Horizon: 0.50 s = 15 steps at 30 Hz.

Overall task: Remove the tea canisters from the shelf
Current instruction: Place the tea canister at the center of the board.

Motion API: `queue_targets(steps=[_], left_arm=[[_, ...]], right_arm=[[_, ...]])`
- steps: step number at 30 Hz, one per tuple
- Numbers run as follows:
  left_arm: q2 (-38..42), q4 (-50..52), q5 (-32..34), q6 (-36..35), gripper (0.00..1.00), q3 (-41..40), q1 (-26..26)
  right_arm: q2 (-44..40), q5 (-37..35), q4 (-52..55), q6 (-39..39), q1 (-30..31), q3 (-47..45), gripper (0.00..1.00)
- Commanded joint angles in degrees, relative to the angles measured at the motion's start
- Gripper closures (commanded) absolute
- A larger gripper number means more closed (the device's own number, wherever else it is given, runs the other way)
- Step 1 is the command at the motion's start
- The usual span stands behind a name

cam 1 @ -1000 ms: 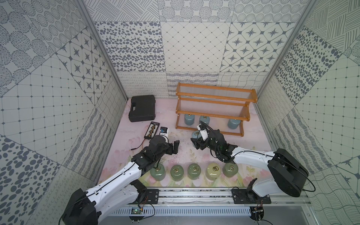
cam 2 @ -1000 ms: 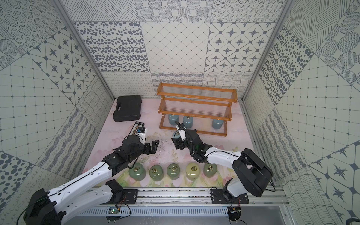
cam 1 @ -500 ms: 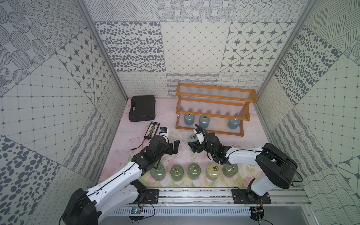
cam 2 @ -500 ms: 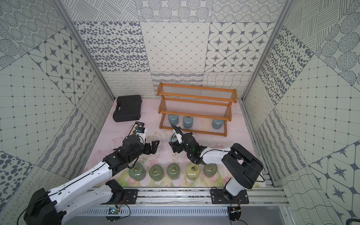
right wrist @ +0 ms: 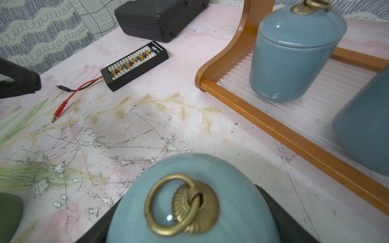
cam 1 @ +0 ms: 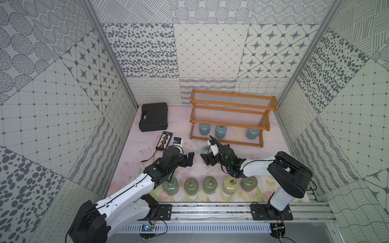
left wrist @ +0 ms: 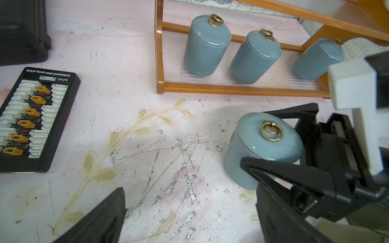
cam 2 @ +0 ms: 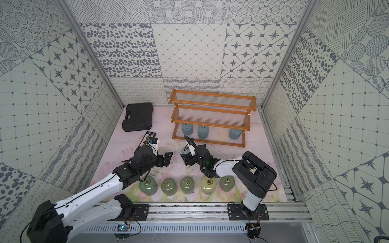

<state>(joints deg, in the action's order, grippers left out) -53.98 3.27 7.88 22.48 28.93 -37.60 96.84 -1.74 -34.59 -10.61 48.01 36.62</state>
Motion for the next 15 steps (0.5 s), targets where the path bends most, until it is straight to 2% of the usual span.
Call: queue_targets(steps=[1, 15], left_arm=[[-0.1, -0.5, -0.7, 0.5, 0.00, 0.3, 0.2], [0.2, 0.0, 0.2, 1.0, 0.00, -0.3, 0.2]], right_arm=[[1.2, 0.5, -5.9, -1.3, 0.7, 0.5, 0.28], [0.1, -0.9, -4.9, -0.7, 1.4, -0.9, 0.12]])
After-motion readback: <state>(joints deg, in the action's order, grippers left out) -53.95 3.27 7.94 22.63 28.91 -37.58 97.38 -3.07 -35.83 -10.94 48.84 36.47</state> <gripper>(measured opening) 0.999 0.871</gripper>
